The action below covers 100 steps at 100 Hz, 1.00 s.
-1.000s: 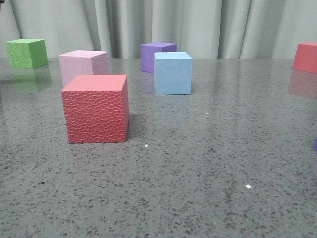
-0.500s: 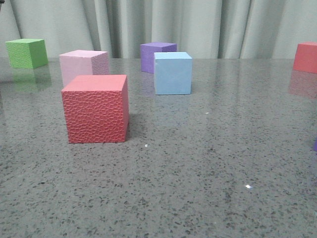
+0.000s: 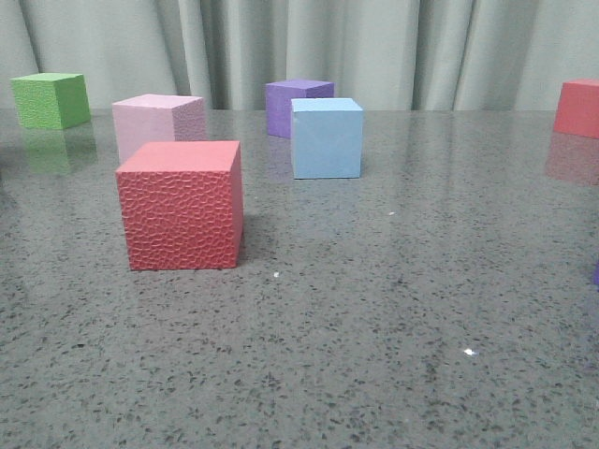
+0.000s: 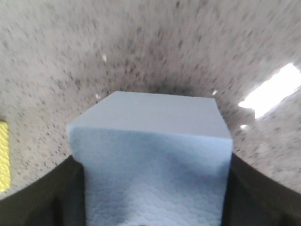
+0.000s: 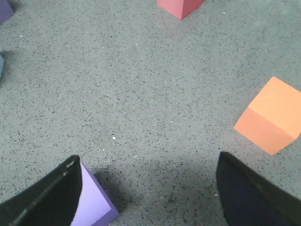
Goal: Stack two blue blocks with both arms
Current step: 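Lower the left gripper and grasp the second light-blue cube, then carry the held light-blue cube above the placed light-blue cube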
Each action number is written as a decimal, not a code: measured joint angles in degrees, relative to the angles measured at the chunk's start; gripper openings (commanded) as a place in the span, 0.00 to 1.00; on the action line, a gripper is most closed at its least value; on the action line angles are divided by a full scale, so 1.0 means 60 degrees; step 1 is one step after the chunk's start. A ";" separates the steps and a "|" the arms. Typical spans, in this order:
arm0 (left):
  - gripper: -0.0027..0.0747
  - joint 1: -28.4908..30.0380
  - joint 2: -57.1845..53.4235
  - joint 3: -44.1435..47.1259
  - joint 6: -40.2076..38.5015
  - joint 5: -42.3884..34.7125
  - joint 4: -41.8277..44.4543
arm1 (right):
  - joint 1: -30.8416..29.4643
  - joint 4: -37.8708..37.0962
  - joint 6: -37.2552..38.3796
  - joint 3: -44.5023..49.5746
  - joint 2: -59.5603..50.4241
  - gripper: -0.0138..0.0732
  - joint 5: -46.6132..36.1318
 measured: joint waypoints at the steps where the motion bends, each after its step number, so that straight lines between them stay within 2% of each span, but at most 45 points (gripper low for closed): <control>1: 0.25 0.0000 0.0004 -0.0094 0.0000 0.0041 -0.0079 | 0.0000 0.0000 0.0000 0.0000 0.0000 0.83 0.0000; 26: 0.25 0.0000 -0.0033 -0.1715 -0.0310 0.0273 -0.1706 | 0.0000 0.0000 0.0000 0.0000 0.0000 0.83 0.0000; 40: 0.25 -0.0347 -0.0033 -0.2259 -0.0475 0.0292 -0.1900 | 0.0000 0.0000 0.0000 0.0000 0.0000 0.83 0.0000; 100: 0.26 -0.3431 0.0290 -0.3398 -0.0797 0.0246 -0.1933 | 0.0000 0.0041 0.0000 0.0000 0.0000 0.83 -0.0020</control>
